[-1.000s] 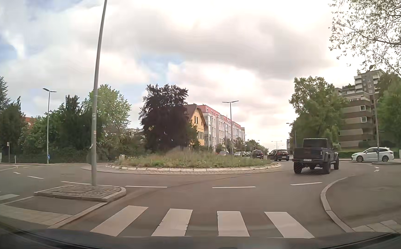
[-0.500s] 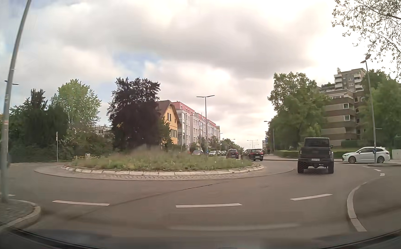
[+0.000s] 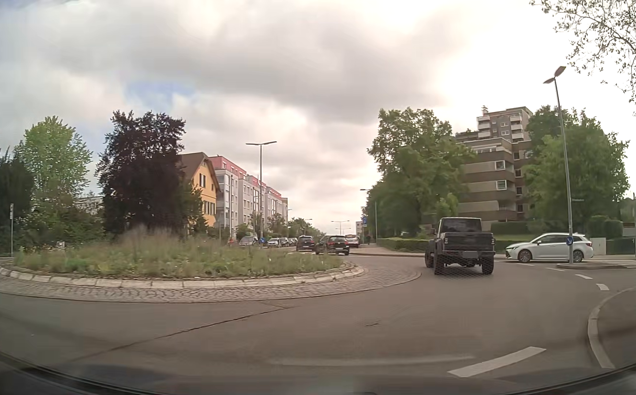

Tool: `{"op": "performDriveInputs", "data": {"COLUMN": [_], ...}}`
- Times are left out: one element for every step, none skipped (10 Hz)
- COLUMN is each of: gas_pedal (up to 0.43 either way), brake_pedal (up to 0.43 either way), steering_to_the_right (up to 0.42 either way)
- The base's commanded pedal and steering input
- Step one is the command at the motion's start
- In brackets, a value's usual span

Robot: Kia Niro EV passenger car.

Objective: Follow the waypoints while adhering to traffic rules and regulations

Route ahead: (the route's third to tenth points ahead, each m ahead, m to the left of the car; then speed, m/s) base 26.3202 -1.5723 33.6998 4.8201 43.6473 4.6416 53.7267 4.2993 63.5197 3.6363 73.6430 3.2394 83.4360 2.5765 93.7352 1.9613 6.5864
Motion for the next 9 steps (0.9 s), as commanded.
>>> {"op": "performDriveInputs", "data": {"gas_pedal": [0.047, 0.047, 0.047, 0.067, 0.067, 0.079, 0.079, 0.079, 0.079], "brake_pedal": [0.000, 0.000, 0.000, 0.000, 0.000, 0.000, 0.000, 0.000, 0.000], "steering_to_the_right": [0.209, 0.216, 0.221, 0.218, 0.210, 0.191, 0.164, 0.142, 0.121]}}
